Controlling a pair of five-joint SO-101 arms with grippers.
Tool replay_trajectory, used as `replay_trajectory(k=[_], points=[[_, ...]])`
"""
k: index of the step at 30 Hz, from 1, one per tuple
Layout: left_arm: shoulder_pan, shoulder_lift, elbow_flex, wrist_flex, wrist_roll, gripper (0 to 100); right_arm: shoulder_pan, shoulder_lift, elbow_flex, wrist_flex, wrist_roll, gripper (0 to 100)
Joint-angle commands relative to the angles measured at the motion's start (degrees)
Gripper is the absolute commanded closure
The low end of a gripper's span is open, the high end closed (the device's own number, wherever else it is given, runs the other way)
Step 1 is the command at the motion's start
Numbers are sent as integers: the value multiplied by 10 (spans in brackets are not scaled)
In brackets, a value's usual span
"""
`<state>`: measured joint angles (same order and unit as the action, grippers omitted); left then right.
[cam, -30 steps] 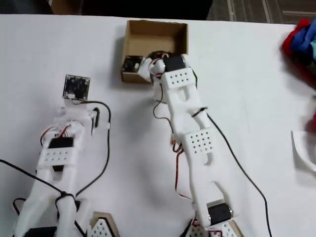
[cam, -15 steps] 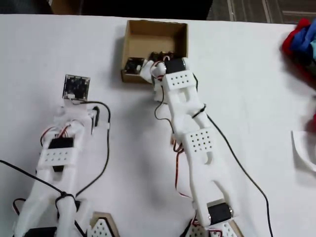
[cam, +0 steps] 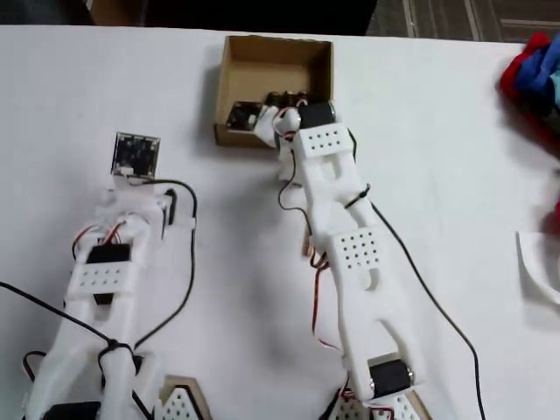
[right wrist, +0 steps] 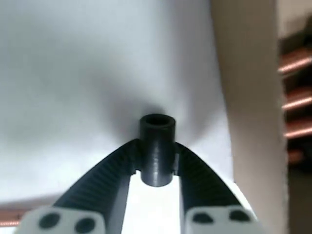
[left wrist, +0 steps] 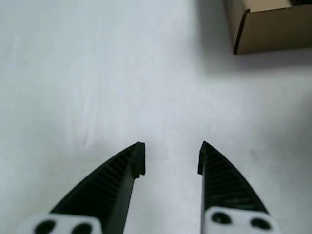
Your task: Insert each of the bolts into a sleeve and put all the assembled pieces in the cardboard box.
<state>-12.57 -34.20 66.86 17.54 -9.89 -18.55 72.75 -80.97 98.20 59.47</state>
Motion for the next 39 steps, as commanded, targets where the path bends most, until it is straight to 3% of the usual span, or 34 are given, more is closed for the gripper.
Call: replay_trajectory(k=[1,10,18,21,23,29,33,39], points=[[-7,-17,-2,-11,-5,805,-7,-7,-2,14,3,897],[-7,-17,0,-11,-5,805,-44,6,-4,11,2,817],[-8,-17,0,-11,-5,805,-43,45,-17,12,2,820],[-8,-17,0,-11,-6,805,-37,45,-21,14,4,878],[-8,-17,0,-11,-24,805,-33,46,-21,15,4,987],[-6,-17,1,-11,-48,893,-26,43,-21,30,-1,978],[-6,-17,1,-11,-47,936,-28,-9,-21,30,-120,978],[-4,-17,1,-11,-45,928,-14,-167,34,32,-446,978]])
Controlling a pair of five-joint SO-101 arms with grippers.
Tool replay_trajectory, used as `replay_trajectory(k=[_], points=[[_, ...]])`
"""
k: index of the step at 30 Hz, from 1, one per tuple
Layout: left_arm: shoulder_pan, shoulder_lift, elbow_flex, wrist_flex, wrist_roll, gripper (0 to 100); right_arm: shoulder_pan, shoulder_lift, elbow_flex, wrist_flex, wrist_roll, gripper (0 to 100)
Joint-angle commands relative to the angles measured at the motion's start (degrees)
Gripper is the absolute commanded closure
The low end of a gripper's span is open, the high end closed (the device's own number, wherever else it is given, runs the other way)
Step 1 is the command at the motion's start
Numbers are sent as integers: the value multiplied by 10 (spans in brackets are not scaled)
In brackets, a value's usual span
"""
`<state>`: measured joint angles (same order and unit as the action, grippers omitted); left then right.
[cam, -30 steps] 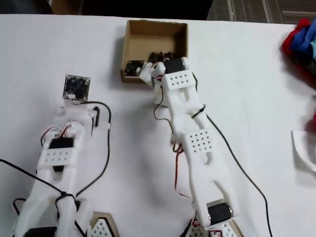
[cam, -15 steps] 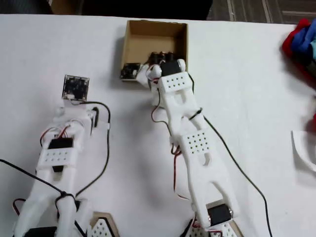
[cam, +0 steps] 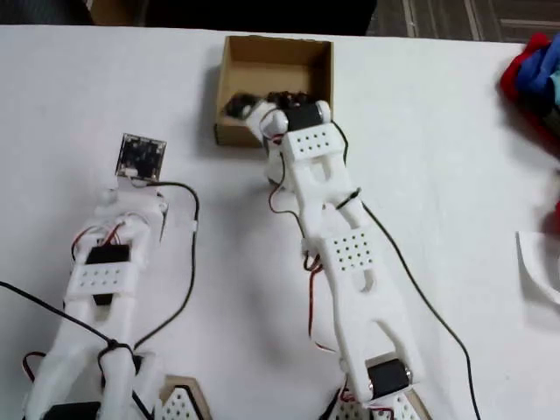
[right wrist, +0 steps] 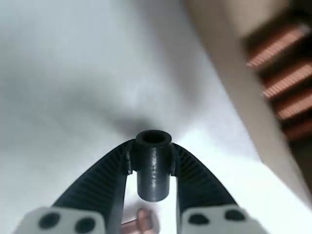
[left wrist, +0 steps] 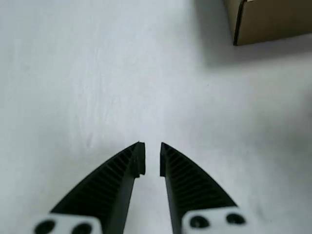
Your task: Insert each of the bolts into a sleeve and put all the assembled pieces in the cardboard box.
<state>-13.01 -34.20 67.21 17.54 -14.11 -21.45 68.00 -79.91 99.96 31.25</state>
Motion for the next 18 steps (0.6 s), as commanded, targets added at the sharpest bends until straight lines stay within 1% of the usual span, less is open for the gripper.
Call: replay_trajectory(k=[1,2,5,7,9,11,14,16,18], points=[[0,-17,-2,-11,-2,928,19,-156,55,15,-203,978],[0,-17,-2,-11,-2,928,22,-193,94,15,-220,978],[2,-17,-2,-11,4,928,21,-312,249,15,-207,978],[15,-17,-2,-8,36,928,26,-399,360,13,-208,978],[45,-17,-2,-5,77,928,49,-493,457,7,-208,978],[87,-17,-3,-5,107,928,92,-585,549,-22,-207,978],[149,-16,-6,-7,135,902,179,-709,704,-113,-207,978],[178,-10,-7,-7,150,851,231,-776,833,-204,-207,978],[203,23,-27,-6,153,816,264,-826,959,-305,-207,978]])
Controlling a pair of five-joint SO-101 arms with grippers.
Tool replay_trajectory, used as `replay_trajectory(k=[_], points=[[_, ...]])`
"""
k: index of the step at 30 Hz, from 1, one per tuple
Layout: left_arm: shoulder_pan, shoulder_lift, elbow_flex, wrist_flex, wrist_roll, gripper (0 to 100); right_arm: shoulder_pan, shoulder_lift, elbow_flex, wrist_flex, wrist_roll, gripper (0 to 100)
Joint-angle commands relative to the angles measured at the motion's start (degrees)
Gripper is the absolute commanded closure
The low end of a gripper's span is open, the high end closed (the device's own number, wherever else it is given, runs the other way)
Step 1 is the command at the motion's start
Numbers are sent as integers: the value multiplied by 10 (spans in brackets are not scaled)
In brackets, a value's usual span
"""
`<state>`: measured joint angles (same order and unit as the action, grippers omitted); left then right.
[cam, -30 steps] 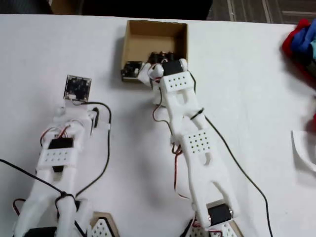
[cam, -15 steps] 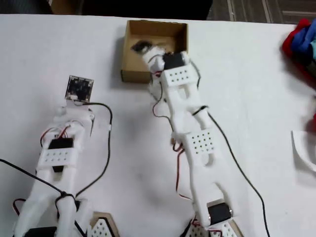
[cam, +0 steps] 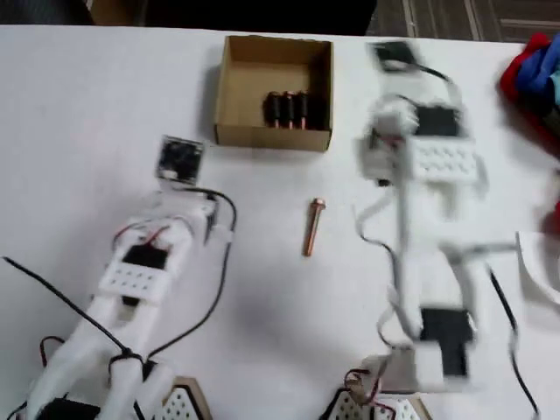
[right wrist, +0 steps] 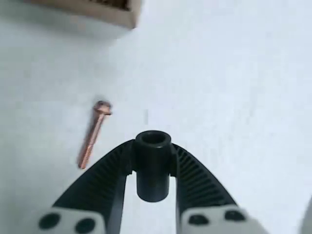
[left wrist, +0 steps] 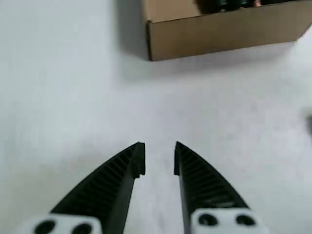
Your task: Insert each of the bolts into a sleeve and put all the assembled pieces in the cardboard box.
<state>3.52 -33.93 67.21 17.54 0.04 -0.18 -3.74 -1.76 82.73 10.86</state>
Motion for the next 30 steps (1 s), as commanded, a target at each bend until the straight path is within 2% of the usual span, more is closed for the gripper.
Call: replay_trajectory(k=[1,3,5,10,14,19,25,30], points=[[45,46,-48,0,10,817,62,-127,232,-182,-4,978],[55,121,-117,38,3,828,76,-152,324,-268,-6,978],[67,218,-220,112,-6,828,85,-160,389,-337,-32,978],[109,412,-531,376,-22,828,103,-160,485,-458,-81,978],[161,497,-749,518,-22,828,106,-160,539,-544,-80,978],[200,581,-929,596,-8,824,105,-162,538,-575,-84,978],[206,700,-1016,613,184,823,105,-160,533,-576,-85,978],[218,766,-1067,648,202,826,105,-160,533,-576,-85,978]])
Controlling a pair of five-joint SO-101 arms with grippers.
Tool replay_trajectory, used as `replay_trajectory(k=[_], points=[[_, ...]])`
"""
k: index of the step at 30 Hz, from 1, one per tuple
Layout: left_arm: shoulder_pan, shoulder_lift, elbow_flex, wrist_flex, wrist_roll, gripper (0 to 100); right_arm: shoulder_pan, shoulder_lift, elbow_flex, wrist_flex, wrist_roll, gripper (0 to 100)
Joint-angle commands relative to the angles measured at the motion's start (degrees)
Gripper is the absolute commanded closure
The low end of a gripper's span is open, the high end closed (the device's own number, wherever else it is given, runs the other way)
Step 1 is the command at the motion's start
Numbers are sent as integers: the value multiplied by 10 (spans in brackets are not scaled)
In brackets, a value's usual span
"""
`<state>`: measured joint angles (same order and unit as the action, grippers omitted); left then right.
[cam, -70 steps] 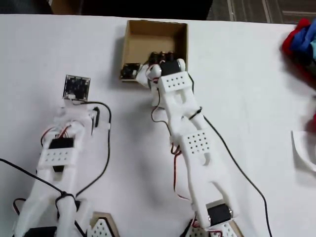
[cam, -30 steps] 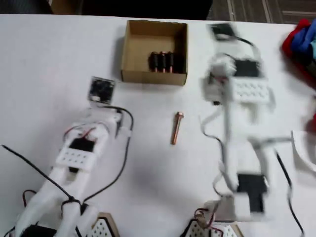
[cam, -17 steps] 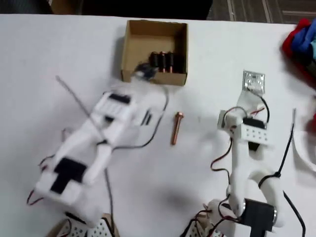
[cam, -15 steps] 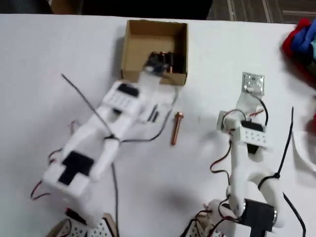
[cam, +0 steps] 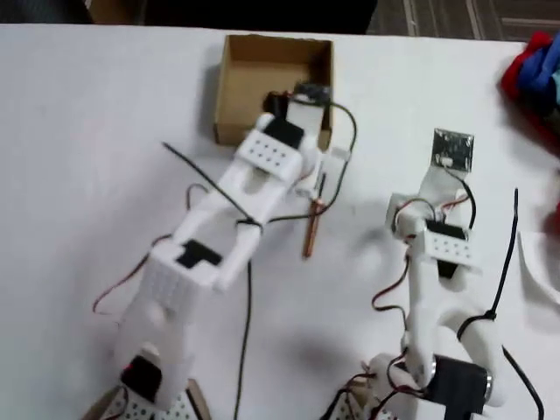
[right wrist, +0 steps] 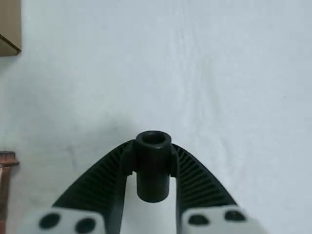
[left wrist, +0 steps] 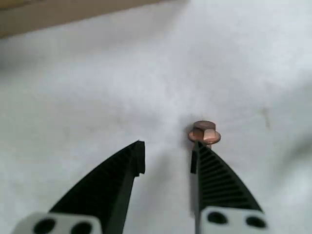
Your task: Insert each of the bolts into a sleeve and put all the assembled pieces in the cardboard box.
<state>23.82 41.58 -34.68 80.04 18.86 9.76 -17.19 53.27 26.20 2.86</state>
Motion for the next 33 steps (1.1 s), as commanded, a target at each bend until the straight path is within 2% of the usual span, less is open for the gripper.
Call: replay_trajectory(k=[1,8,13,17,23,28,33], points=[[17,18,-63,33,14,826,6,-25,-18,-11,-5,978],[56,65,-139,73,14,826,3,-25,-18,-11,-5,978],[77,103,-142,73,14,827,5,-25,-18,-11,-5,978],[55,145,-160,67,13,827,6,-25,-18,-11,-5,978],[8,185,-253,68,14,827,6,-25,-18,-11,-5,978],[0,222,-288,82,11,832,5,-25,-18,-11,-5,978],[2,231,-315,129,11,983,5,-25,-18,-11,-5,978]])
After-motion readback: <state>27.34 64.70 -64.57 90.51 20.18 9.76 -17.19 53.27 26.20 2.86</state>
